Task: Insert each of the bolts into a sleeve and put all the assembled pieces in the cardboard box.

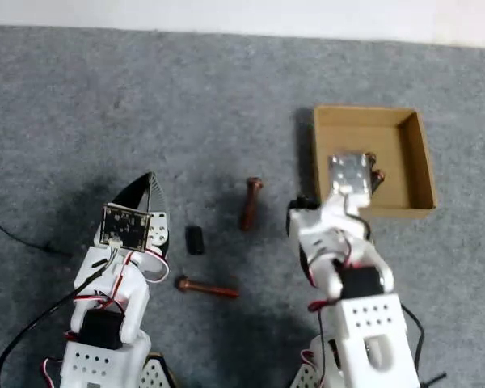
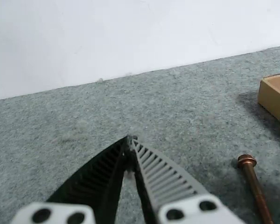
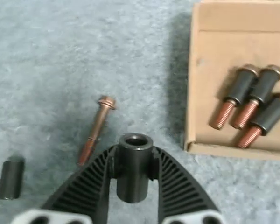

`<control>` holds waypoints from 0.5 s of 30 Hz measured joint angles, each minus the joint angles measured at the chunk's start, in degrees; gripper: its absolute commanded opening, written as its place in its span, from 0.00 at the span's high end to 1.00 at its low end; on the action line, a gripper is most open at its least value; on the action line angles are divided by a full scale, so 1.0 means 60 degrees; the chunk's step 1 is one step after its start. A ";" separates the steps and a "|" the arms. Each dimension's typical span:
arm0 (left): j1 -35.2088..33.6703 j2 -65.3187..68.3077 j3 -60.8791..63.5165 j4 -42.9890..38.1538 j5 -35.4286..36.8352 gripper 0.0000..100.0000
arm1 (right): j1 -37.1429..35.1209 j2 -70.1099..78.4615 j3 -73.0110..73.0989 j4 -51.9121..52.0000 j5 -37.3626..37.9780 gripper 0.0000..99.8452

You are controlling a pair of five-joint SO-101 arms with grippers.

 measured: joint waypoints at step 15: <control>0.0000 0.0000 0.0000 0.0000 0.0000 0.99 | 0.0674 -0.4806 0.2711 0.0000 0.0000 1.00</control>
